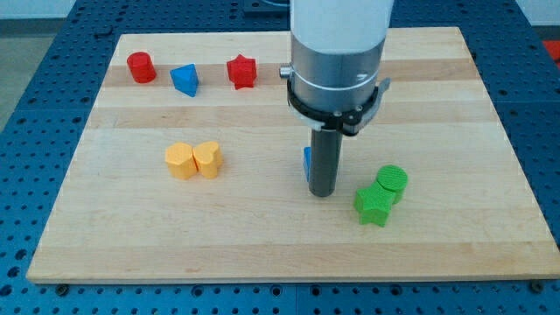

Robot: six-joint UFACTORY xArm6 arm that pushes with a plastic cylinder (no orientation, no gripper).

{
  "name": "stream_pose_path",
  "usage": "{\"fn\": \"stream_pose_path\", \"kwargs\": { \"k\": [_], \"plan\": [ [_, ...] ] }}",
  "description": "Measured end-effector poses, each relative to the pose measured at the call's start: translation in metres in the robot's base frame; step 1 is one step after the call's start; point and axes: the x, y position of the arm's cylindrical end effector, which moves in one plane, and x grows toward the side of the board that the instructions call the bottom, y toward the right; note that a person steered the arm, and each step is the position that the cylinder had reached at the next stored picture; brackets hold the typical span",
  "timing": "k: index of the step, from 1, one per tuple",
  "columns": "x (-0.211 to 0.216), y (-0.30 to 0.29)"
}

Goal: Move the blue cube towards the blue triangle

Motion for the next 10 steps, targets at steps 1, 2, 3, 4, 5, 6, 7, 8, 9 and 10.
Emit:
{"fn": "stream_pose_path", "kwargs": {
  "k": [1, 2, 3, 4, 5, 6, 7, 8, 9, 10],
  "plan": [
    [-0.029, 0.0],
    [-0.068, 0.0],
    [-0.101, 0.0],
    [-0.102, 0.017],
    [-0.122, 0.031],
    [-0.144, 0.02],
    [-0.143, -0.022],
    [-0.128, -0.065],
    [-0.113, -0.065],
    [-0.088, -0.07]
  ]
}}
